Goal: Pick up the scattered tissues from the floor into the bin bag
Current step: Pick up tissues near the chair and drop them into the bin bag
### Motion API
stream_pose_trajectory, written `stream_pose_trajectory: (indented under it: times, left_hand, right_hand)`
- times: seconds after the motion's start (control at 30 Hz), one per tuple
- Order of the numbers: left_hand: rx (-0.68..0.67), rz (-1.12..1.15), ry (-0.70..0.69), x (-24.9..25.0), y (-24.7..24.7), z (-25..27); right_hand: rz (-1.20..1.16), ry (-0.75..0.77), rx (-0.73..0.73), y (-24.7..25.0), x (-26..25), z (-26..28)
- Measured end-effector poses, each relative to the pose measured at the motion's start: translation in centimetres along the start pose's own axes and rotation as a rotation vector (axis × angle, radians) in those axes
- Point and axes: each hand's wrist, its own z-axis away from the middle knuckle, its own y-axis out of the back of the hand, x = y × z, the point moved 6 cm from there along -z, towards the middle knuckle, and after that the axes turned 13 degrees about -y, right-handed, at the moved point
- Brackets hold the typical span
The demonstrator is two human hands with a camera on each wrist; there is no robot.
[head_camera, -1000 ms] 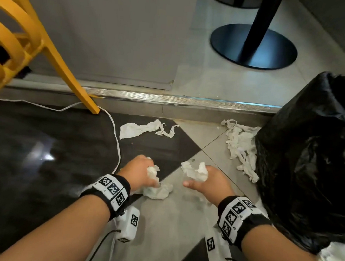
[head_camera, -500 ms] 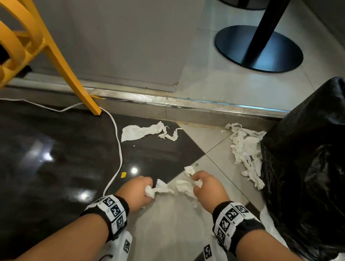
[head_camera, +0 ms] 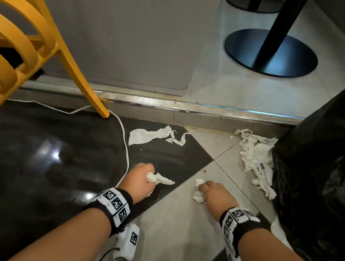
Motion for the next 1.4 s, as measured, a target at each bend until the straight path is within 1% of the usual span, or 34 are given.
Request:
stream_pose_trajectory:
  times: [0.07, 0.17, 0.23, 0.33, 0.43, 0.5, 0.6, 0.67, 0.8, 0.9, 1.0, 1.1, 1.17, 1.2, 1.27, 1.33, 1.4]
  left_hand:
    - [0.038, -0.019, 0.023, -0.1, 0.6, -0.8]
    - [0.043, -0.066, 0.057, -0.4, 1.1, -2.5]
    - [0.061, -0.081, 0.07, -0.5, 1.6, -3.8]
    - [0.102, -0.093, 0.097, -1.3, 2.2, -5.9]
    - [0.04, -0.126, 0.138, -2.3, 2.2, -8.3]
    - [-0.046, -0.171, 0.173, -3.3, 1.7, -9.7]
    - [-0.173, -0.218, 0.24, -5.3, 0.3, -11.1]
    - [-0.189, -0.262, 0.254, -6.0, -0.3, -11.2]
    - [-0.187, -0.36, 0.176, -5.0, -0.6, -11.0]
    - [-0.148, -0.238, 0.166, -3.9, -0.9, -10.0]
    - [-0.134, -0.033, 0.157, -1.5, -1.9, -8.0]
    - [-0.069, 0.218, 0.141, 1.8, -2.4, -6.2]
    - [-0.048, 0.28, 0.074, 4.4, -2.6, -5.7]
    - [-0.043, 0.303, 0.042, 5.6, -2.6, -5.6]
    - [-0.033, 0.319, -0.021, 7.6, -2.6, -5.6]
    - [-0.044, 0.241, -0.075, 8.7, -2.5, -5.6]
    - [-0.05, 0.149, -0.115, 8.9, -2.1, -5.7]
  right_hand:
    - [0.04, 0.005, 0.031, -0.2, 0.2, 0.6]
    - [0.052, -0.012, 0.001, -0.4, 0.6, 1.1]
    - [0.005, -0.037, -0.023, -0.3, 1.0, 1.2]
    - [-0.131, -0.1, -0.026, 0.7, 1.5, 1.6]
    - [-0.237, -0.133, 0.017, 1.8, 2.1, 2.5]
    - [-0.283, -0.13, 0.059, 2.6, 2.6, 3.3]
    - [-0.312, -0.14, 0.052, 3.1, 3.8, 4.0]
    - [-0.313, -0.184, 0.054, 3.6, 4.8, 4.2]
    - [-0.364, -0.283, 0.081, 4.4, 6.4, 4.5]
    - [-0.447, -0.338, 0.1, 5.2, 6.3, 5.0]
    - [-0.543, -0.326, 0.036, 5.0, 5.5, 5.9]
    - [-0.51, -0.264, -0.052, 3.6, 4.8, 7.3]
    - [-0.478, -0.265, -0.067, 2.4, 5.1, 7.9]
    - [-0.481, -0.28, -0.047, 1.7, 5.6, 8.1]
    - [-0.509, -0.364, 0.047, 1.0, 7.5, 8.2]
    - [-0.523, -0.545, 0.116, 0.2, 10.3, 8.4]
    - [-0.515, -0.727, 0.044, -1.4, 12.9, 8.8]
